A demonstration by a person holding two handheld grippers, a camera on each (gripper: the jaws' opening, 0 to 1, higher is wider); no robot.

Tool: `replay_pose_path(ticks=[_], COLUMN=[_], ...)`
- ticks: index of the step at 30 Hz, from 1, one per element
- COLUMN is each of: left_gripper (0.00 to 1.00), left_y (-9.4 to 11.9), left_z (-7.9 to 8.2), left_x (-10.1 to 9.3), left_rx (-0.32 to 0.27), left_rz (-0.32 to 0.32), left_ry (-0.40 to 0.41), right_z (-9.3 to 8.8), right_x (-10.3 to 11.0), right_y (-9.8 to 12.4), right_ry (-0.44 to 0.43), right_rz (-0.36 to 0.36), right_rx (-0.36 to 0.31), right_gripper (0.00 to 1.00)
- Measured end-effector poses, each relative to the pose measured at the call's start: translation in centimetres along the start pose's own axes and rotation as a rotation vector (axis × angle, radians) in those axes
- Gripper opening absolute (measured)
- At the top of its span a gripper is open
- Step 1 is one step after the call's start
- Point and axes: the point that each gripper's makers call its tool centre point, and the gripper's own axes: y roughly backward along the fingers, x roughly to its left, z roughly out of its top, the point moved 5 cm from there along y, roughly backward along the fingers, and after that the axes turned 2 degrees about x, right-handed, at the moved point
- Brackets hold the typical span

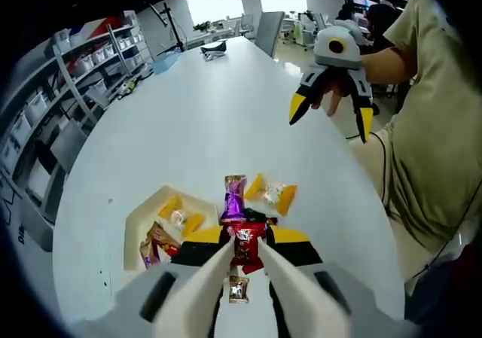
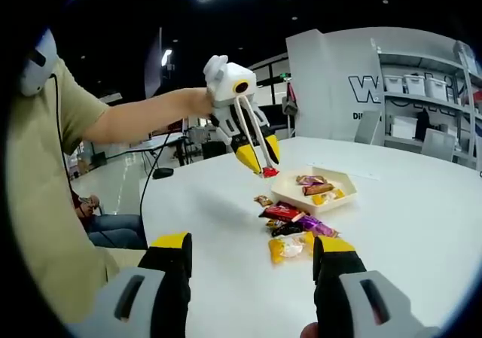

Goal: Place the target food into the container with the food tongs after gripping and lifting it, then release it inside without dropping or visibly crushing the food.

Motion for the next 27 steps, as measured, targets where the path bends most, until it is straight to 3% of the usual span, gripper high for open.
replay_pose_path(ticks=[27], left_gripper=[0.2], left_y=[1.8], left_z=[-3.1], left_x=[8.0], left_rx=[0.03], left_rz=[0.154], left_ry=[0.155], right_z=[0.7], right_x=[-0.6], right_y=[0.6], right_ry=[0.012], right_rz=[-0.015], right_rx=[-0.003], right_gripper=[0.63])
